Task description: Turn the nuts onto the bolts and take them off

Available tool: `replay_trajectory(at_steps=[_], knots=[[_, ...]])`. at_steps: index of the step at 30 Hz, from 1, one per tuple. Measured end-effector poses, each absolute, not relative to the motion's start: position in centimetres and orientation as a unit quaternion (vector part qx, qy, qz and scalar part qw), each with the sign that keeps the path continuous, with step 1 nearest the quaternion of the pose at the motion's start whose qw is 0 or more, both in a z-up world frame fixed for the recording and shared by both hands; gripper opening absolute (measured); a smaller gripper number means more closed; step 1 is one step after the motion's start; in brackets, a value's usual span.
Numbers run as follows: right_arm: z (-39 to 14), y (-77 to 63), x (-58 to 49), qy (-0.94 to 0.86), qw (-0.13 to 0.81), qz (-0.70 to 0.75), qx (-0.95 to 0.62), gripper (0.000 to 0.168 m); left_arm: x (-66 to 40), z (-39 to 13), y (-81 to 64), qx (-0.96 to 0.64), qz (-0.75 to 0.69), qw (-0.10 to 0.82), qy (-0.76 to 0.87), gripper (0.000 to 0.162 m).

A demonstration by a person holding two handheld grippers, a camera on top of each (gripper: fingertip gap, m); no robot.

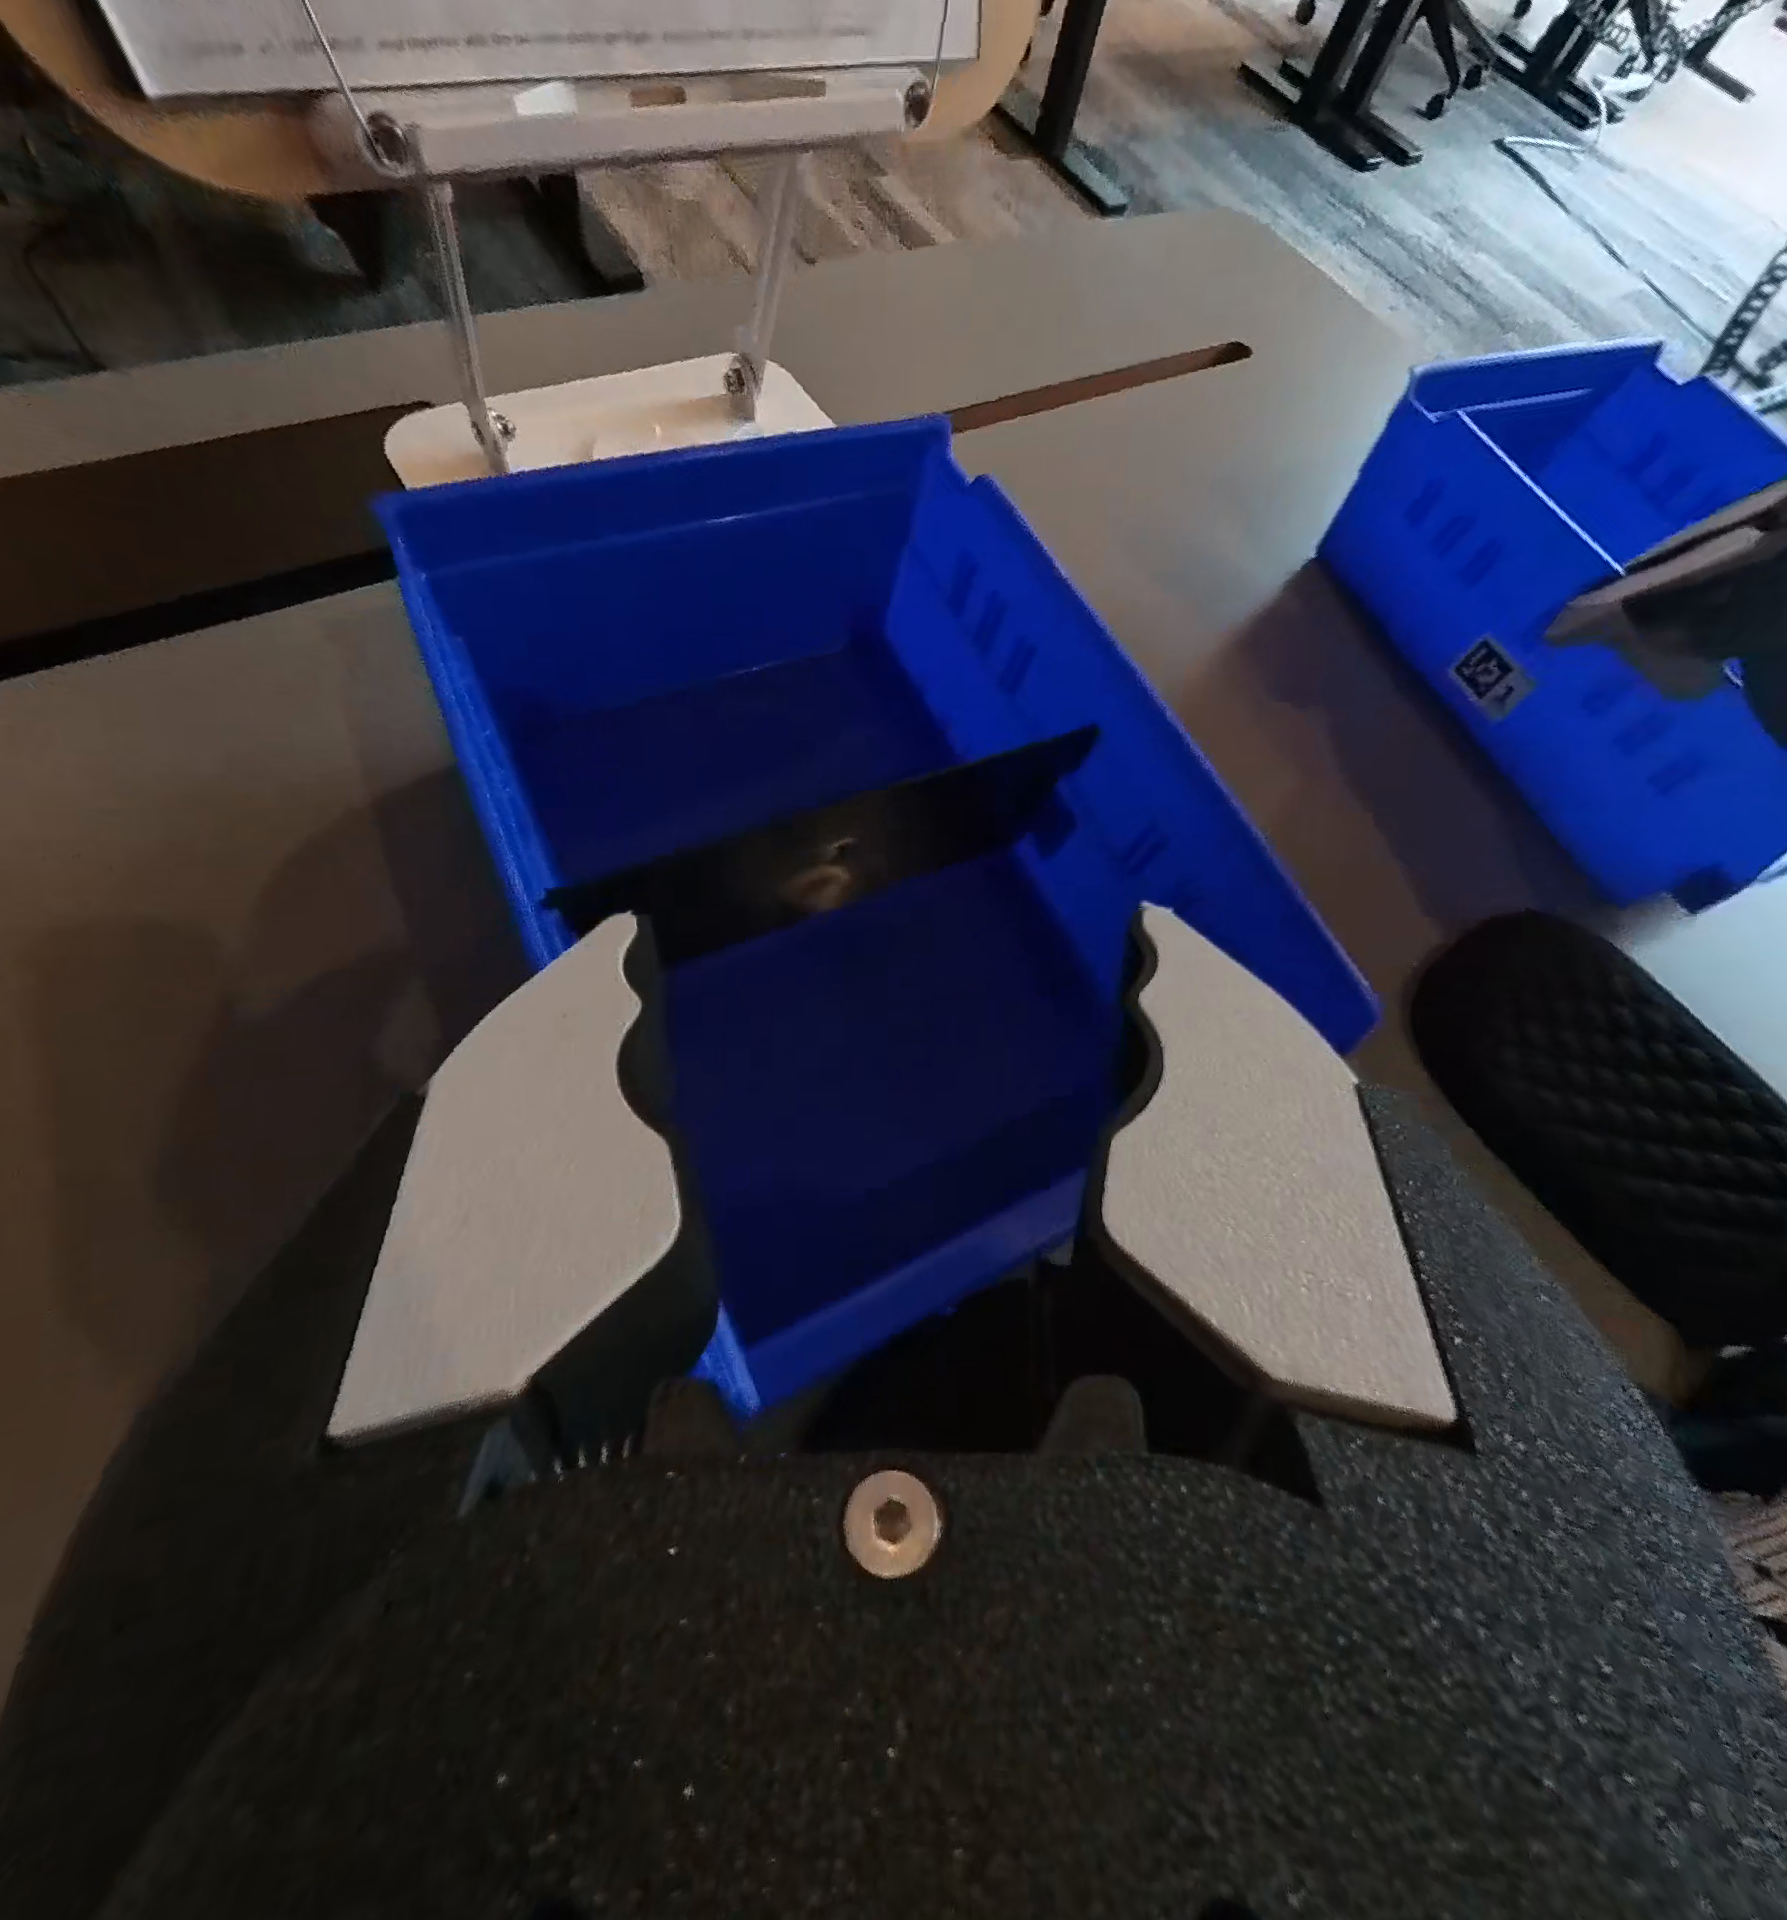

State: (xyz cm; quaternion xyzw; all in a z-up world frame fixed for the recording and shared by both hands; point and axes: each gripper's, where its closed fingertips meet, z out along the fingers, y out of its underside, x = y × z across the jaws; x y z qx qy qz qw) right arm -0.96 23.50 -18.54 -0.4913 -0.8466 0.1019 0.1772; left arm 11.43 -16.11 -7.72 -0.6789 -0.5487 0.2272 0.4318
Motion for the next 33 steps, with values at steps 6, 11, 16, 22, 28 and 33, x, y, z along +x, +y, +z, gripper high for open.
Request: replay_trajectory(at_steps=[6, 11, 16, 22, 28, 33], knots=[[-18.6, 19.3, -2.9, -0.835, 0.155, 0.141, -0.509, 0.011, 12.0, -9.3, -17.1, -0.684, 0.220, 0.419, -0.555, 0.083], [-18.5, 14.4, -3.5, -0.810, 0.114, 0.224, -0.531, 0.016, 12.6, -9.7, -17.7, -0.690, 0.221, 0.410, -0.553, 0.083], [-18.4, 10.5, -2.7, -0.797, 0.093, 0.270, -0.532, 0.015, 13.1, -10.1, -18.5, -0.693, 0.226, 0.398, -0.557, 0.084], [-18.3, 6.3, -1.7, -0.789, 0.064, 0.311, -0.527, 0.018, 13.5, -11.3, -19.1, -0.702, 0.234, 0.371, -0.561, 0.085], [-18.2, 3.2, -1.2, -0.778, 0.053, 0.326, -0.535, 0.023, 14.1, -11.4, -19.3, -0.694, 0.236, 0.376, -0.567, 0.085], [-18.1, -0.2, 0.5, -0.794, 0.040, 0.327, -0.511, 0.024, 14.1, -11.1, -19.1, -0.694, 0.237, 0.378, -0.565, 0.084]])
